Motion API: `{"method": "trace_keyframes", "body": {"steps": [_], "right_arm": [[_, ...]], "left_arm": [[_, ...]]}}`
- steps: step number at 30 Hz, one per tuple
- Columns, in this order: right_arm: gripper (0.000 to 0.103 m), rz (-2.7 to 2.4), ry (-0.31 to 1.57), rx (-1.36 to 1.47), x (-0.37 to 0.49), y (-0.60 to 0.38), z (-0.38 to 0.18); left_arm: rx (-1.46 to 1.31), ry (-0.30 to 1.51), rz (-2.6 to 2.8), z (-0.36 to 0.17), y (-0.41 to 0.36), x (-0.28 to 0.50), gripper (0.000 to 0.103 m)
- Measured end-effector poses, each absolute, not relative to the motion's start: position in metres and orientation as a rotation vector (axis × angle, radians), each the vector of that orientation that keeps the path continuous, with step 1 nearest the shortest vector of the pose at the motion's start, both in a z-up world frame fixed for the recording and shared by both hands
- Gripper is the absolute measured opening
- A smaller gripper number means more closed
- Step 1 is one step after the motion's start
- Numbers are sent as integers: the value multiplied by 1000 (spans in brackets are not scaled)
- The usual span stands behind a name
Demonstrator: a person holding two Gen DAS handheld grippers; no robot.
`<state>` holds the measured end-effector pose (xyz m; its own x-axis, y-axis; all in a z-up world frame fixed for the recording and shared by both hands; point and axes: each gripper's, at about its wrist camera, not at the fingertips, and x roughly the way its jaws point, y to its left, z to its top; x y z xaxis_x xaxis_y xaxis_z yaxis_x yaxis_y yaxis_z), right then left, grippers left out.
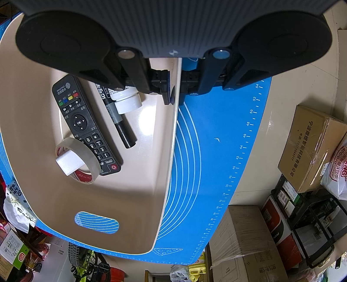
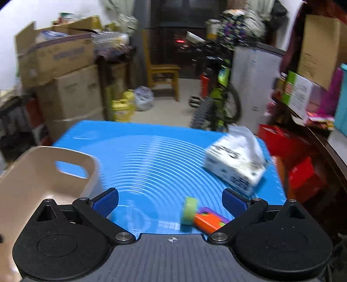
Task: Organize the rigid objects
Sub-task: 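Grasp the green tape roll with the right tool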
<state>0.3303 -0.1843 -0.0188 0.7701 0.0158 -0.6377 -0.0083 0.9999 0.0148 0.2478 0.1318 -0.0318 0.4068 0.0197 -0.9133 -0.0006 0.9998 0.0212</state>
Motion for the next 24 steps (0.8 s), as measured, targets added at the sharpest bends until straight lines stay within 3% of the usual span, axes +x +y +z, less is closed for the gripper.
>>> {"method": "trace_keyframes", "body": {"steps": [14,24], "right_arm": [[101,-20,734,-3,369,-192,-82],[84,-35,746,-69,389,-179,-97]], "left_arm": [[26,1152,15,-32,132,248,7],[31,1154,17,-32,130,249,8]]}}
